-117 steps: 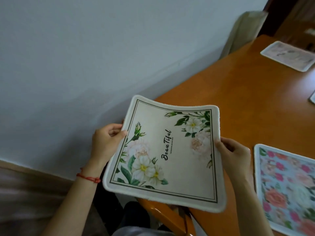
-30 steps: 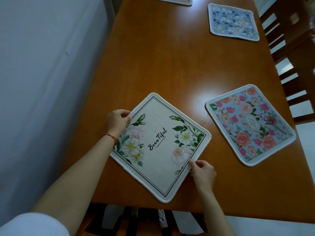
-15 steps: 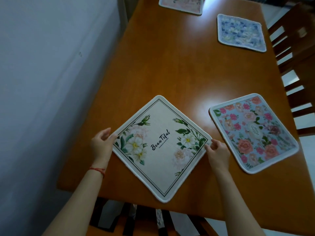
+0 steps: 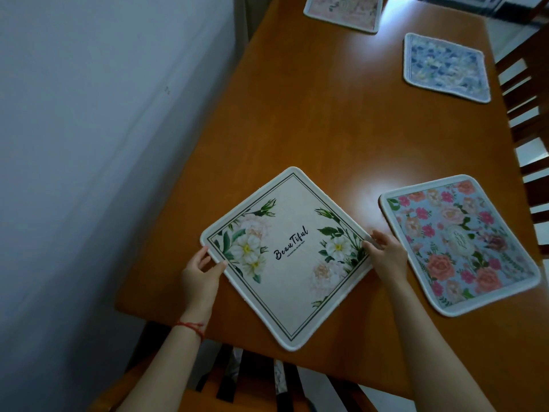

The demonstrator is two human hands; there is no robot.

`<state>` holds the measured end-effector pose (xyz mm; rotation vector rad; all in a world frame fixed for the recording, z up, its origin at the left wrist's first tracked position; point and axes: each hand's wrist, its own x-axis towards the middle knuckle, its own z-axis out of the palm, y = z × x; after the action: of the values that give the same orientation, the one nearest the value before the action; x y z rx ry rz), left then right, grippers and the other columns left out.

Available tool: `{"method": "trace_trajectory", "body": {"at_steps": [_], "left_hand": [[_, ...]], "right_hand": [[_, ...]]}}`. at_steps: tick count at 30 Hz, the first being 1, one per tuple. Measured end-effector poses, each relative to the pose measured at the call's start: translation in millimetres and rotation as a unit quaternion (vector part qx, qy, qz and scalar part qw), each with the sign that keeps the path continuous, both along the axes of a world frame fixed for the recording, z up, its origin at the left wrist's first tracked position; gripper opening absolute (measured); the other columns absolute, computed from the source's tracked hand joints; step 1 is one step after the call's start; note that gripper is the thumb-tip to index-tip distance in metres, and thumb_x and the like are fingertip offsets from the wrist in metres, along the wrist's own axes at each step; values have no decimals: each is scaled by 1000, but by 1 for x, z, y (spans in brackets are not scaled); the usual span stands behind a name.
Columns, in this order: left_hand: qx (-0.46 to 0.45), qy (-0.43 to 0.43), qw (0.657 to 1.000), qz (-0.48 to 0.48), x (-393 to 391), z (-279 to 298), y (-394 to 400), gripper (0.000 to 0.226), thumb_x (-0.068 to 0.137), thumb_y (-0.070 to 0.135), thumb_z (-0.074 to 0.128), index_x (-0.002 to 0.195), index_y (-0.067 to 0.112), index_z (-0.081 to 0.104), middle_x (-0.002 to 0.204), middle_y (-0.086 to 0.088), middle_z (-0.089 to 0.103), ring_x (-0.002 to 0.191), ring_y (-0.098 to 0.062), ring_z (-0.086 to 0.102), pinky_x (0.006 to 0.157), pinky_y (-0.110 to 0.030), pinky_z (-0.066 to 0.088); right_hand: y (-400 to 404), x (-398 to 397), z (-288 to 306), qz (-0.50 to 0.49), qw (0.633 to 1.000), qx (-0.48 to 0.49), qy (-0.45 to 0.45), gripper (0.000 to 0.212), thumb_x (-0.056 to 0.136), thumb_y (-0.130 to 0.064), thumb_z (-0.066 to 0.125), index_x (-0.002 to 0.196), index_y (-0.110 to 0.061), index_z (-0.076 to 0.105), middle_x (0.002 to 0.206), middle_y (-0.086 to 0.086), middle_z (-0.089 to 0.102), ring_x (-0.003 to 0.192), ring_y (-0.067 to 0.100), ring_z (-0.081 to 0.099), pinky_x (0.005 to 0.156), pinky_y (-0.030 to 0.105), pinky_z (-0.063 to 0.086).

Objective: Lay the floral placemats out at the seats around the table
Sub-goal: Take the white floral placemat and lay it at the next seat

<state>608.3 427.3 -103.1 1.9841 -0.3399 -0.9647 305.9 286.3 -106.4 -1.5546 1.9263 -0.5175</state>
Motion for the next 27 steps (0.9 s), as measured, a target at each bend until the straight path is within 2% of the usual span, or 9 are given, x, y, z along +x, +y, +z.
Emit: {"method": "trace_trajectory", "body": {"at_steps": [4,8,11,17,21,27], "left_hand": [[-18,6,1000,-12,2,0,-6,61,78,3,67,134,15,45,134,-11,51,118,-18,48,85,-27,41],[-30,-2,999,-28,10,2,-24,61,77,3,67,133,13,46,135,-13,49,120,-20,48,88,-29,42],[-42,-7,998,-55,14,5,-38,60,78,1,66,133,10,45,137,-15,48,116,-17,48,87,-28,41],[-52,-22,990,-125,22,6,-59,59,79,2,65,134,9,44,137,-14,48,124,-25,46,89,-28,40],[-50,-41,987,-144,24,8,-60,56,80,4,65,133,9,46,137,-13,48,124,-24,46,88,-27,39],[-40,-36,991,-123,10,1,-27,53,81,4,63,131,10,47,136,-13,48,121,-24,47,92,-29,41]], "right_hand": [[14,-1,1,-13,1000,-8,-9,45,80,-15,68,121,0,55,117,16,61,104,26,59,85,27,44],[36,-2,2,-36,999,-5,-21,45,81,-17,67,120,1,55,117,18,61,103,26,59,86,30,48],[57,1,4,-83,996,12,-42,43,82,-17,66,120,0,56,114,16,62,97,21,57,81,25,45],[87,5,1,-156,985,30,-66,41,83,-20,65,118,-1,57,111,14,63,91,14,51,79,25,42],[79,7,0,-143,988,25,-52,42,84,-24,65,118,-2,57,110,14,63,89,13,52,80,24,43],[53,14,2,-77,996,2,-45,44,83,-23,65,120,-2,55,113,14,62,92,14,53,81,23,43]]}}
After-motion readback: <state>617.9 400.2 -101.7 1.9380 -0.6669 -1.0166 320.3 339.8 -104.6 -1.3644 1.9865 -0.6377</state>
